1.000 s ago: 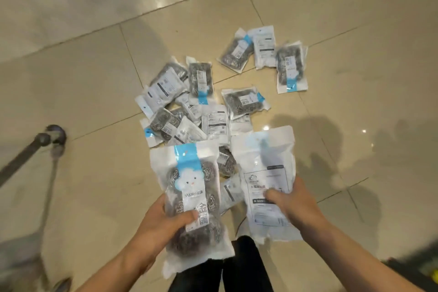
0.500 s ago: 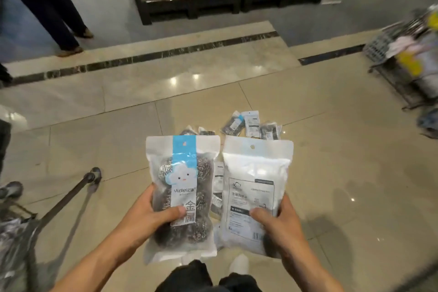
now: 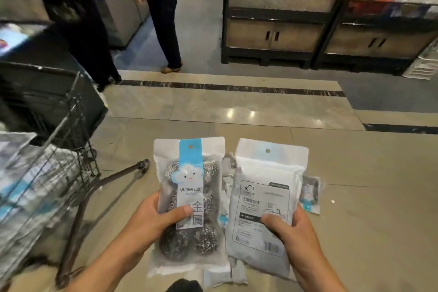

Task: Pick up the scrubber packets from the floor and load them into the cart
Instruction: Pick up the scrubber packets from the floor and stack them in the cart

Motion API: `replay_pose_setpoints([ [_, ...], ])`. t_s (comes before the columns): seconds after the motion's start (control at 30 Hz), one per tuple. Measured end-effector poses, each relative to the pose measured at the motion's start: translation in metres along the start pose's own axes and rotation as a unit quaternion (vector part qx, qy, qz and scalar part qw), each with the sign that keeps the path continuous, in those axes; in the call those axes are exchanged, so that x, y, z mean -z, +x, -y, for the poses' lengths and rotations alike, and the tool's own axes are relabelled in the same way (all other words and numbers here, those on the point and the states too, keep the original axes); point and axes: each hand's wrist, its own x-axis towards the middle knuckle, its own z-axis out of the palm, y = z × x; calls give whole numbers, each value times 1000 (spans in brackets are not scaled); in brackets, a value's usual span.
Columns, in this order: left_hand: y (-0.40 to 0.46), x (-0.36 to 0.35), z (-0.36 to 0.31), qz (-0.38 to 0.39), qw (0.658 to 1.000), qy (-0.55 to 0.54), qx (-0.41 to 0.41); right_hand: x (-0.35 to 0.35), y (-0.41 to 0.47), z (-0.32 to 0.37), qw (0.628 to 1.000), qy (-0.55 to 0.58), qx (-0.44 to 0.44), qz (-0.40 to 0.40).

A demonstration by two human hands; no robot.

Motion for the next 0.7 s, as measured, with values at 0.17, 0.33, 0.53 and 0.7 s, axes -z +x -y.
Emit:
replay_pose_setpoints([
  [0.17,-57,8,27,-98,994,-55,4,-17,-4,-6,994,-30,-5,106],
  [0.33,-120,33,62,-211,973,-94,13,-61,-18,-8,978,-66,-2,200],
  [0.53,-183,71,100,-317,933,-170,21,-138,-50,-10,947,-99,-12,306],
  [0.7,-230,112,124,-384,894,-229,13,-214,-86,-14,916,-141,-17,375],
])
